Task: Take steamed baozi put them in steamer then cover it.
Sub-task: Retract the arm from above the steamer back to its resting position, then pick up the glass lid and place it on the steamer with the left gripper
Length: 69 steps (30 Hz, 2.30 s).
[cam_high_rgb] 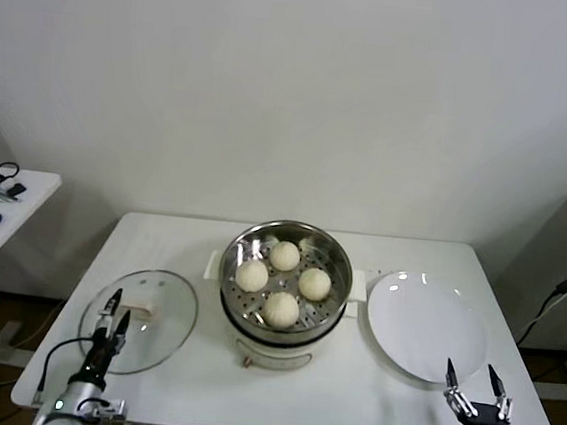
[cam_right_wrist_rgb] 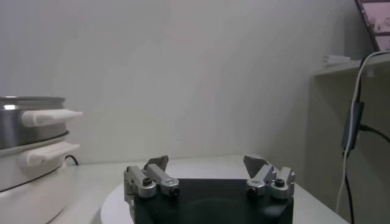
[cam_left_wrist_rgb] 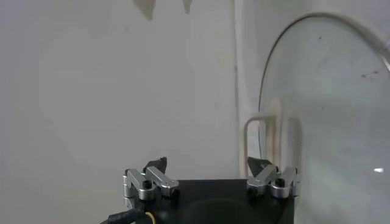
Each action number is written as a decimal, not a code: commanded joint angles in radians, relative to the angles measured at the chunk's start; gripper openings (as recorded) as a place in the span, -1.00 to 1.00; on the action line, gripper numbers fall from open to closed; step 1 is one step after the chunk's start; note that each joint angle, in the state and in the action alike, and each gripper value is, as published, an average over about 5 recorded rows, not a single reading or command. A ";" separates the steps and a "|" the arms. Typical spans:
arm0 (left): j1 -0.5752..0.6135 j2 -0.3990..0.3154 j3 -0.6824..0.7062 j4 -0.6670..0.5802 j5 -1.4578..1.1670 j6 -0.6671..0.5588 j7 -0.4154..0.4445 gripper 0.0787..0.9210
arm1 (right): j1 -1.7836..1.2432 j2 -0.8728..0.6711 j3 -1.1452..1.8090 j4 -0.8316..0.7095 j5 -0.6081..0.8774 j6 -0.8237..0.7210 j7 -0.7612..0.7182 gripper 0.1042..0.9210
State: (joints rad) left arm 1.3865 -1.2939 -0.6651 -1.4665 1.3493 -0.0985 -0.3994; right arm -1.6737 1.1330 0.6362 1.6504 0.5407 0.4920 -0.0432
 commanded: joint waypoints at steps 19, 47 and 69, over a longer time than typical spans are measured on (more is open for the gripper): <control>-0.097 0.016 0.026 0.146 0.027 -0.009 -0.023 0.21 | -0.005 0.019 0.016 0.012 -0.007 0.006 0.007 0.76; 0.051 0.230 -0.002 -0.345 -0.416 0.255 0.231 -0.87 | 0.017 0.032 0.034 0.016 -0.114 -0.035 0.065 0.76; -0.267 0.245 0.540 -0.728 -0.229 0.775 0.553 -0.87 | 0.062 0.062 0.000 -0.004 -0.166 -0.031 0.075 0.76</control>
State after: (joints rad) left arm 1.2504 -1.0014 -0.3917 -2.0721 0.9726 0.5116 0.0351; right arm -1.6227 1.1920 0.6423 1.6518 0.3903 0.4598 0.0261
